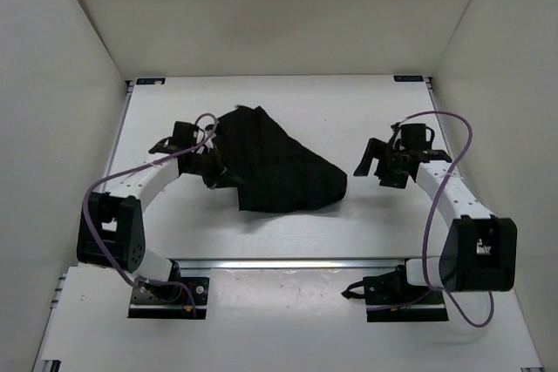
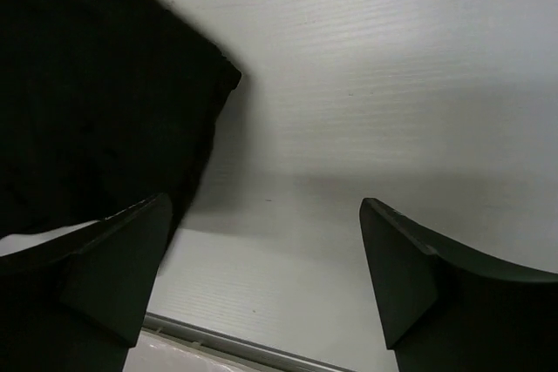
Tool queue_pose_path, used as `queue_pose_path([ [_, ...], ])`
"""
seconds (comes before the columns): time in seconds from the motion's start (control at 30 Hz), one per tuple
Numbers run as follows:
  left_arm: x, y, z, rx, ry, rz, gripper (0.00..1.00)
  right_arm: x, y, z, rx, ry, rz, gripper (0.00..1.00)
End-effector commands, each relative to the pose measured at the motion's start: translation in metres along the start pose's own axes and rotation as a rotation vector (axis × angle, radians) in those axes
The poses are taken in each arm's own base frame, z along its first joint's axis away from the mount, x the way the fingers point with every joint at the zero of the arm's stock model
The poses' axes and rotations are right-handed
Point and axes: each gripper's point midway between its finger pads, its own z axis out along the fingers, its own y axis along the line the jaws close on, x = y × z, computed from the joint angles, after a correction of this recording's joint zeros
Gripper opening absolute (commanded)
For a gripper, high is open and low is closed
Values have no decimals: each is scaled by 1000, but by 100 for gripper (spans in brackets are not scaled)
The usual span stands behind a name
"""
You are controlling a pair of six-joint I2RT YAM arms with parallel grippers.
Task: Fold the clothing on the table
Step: Move the skirt to the center of the board, then flatten the skirt out
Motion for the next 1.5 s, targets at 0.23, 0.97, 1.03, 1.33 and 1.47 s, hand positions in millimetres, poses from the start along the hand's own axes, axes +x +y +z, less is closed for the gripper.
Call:
queue_pose_path([
  [0.23,44,44,4,-26,29,51,0,-4,47,36,-111,31,117,79],
  [0.97,23,6,-7,72,-76,15,0,42,78,33,-90,206,-7,0],
  [1.03,-21,-54,-23,190,-168,69,0,-3,108,17,-193,94,-39,0],
  [1.33,-153,-186,-88,395,-441,167,0,-158,195,-85,-400,-366,-242,0],
  [1.47,-144,-152,-89,390,-453,133,0,-133,182,-80,-425,-330,-250,0],
])
